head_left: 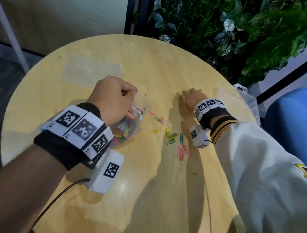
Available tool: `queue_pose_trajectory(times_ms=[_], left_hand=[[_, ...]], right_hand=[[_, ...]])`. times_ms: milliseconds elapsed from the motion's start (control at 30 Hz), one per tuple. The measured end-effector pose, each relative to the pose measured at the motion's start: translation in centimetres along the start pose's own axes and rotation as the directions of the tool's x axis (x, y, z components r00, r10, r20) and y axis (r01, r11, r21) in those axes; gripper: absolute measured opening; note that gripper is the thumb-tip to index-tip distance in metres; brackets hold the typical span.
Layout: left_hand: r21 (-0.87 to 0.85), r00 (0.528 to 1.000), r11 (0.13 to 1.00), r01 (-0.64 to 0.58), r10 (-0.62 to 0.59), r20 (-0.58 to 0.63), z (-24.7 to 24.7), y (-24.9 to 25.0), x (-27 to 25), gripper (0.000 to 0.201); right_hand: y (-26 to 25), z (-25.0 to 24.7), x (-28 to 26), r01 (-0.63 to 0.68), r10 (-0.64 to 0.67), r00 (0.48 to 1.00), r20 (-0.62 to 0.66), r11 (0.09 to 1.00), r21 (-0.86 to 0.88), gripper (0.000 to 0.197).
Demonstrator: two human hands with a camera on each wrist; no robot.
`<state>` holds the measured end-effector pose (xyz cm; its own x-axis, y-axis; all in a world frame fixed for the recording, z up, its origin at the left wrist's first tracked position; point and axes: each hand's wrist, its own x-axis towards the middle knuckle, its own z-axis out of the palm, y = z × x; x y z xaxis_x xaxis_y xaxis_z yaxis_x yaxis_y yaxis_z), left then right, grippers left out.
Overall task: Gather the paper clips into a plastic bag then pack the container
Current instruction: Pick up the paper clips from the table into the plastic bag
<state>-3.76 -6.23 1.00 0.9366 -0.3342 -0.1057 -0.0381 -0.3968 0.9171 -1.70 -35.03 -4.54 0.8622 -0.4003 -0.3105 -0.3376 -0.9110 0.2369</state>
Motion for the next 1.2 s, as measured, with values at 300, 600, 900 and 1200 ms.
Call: queue_pose_trajectory(times_ms=[300,600,900,1200], left_hand=[[0.002,1.0,1.0,0.015,-0.015,-0.004,-1.1,0.3,-1.1,0.02],[-0.016,1.0,1.0,0.016,-0.016,0.015,-2.2,0.7,-2.2,0.02],[0.026,1.0,0.999,-0.027,0.027,0.01,-1.7,0.9,-3.0,0.02],[0.049,0.998,0.998,-0.042,0.04,0.042,-1.1,0.9,-2.9,0.021]], right_hand=[[-6.5,0.8,-7.8,0.671,-0.682,0.715,0.154,0.731,0.126,0.037],[-1.1,5.4,-16.7,0.544,-0.525,0.838,0.148,0.828,-0.138,0.057],[-1.8,4.8,-20.0,0.5,-0.502,0.864,0.037,0.846,-0.185,0.033],[-3.0,2.3,-17.6,0.239,-0.241,0.97,-0.024,0.969,-0.067,0.026]])
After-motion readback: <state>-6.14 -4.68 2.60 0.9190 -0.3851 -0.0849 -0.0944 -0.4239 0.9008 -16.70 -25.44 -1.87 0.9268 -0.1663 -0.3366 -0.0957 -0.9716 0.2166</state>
